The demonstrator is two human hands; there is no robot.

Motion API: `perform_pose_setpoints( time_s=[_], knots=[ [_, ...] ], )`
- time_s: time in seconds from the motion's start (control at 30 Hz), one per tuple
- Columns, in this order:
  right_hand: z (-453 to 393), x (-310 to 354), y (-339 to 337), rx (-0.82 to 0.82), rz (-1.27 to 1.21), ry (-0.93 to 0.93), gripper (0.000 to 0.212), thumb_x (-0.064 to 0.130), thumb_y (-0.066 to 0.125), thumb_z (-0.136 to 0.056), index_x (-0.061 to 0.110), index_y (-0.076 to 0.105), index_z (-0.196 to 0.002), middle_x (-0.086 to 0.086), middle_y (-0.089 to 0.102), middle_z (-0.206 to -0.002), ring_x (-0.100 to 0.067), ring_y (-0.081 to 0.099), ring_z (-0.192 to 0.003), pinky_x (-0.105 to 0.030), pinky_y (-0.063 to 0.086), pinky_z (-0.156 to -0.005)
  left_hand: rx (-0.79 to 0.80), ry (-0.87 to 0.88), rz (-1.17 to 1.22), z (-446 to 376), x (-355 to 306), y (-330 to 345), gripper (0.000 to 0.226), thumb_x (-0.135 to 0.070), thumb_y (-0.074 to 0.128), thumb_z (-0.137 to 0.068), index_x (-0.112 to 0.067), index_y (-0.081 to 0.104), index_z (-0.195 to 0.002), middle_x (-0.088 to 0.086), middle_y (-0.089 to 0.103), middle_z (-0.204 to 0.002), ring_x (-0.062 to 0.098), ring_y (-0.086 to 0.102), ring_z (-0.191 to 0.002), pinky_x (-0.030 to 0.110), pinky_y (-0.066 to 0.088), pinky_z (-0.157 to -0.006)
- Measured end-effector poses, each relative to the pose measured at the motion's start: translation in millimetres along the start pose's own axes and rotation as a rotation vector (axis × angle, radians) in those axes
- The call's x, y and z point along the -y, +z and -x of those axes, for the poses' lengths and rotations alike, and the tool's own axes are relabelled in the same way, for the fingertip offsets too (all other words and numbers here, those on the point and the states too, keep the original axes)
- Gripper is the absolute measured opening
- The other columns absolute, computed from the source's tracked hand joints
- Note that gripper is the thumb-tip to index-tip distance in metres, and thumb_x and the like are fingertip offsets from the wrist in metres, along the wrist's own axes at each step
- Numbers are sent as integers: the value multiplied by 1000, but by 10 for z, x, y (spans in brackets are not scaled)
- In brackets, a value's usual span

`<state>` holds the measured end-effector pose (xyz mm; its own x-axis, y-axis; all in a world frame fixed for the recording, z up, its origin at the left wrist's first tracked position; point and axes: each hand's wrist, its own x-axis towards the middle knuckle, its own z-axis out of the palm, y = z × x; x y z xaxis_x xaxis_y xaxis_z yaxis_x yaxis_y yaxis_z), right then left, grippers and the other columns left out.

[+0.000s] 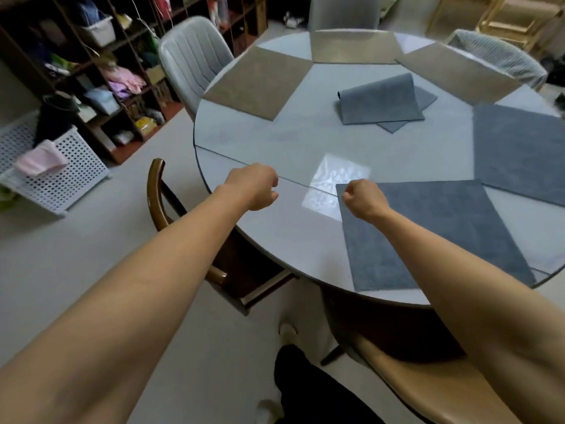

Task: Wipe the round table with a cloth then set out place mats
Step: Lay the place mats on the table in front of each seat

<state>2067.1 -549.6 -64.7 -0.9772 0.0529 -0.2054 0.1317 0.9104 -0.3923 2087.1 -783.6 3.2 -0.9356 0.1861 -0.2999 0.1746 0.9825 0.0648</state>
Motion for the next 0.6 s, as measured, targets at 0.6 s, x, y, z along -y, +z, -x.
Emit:
perform_pose_setpoints(
  time_s=[0.6],
  knots=[
    [-2998, -277, 7, -255, 77, -16, 42, 32, 53, -96, 4, 50, -128, -13, 49, -132, -30, 39, -127, -36, 29, -104, 221, 10, -39, -3233, -22, 135, 62, -44, 48, -96, -17, 27, -148, 9, 28, -153, 31, 31, -138, 46, 35, -105]
  ],
)
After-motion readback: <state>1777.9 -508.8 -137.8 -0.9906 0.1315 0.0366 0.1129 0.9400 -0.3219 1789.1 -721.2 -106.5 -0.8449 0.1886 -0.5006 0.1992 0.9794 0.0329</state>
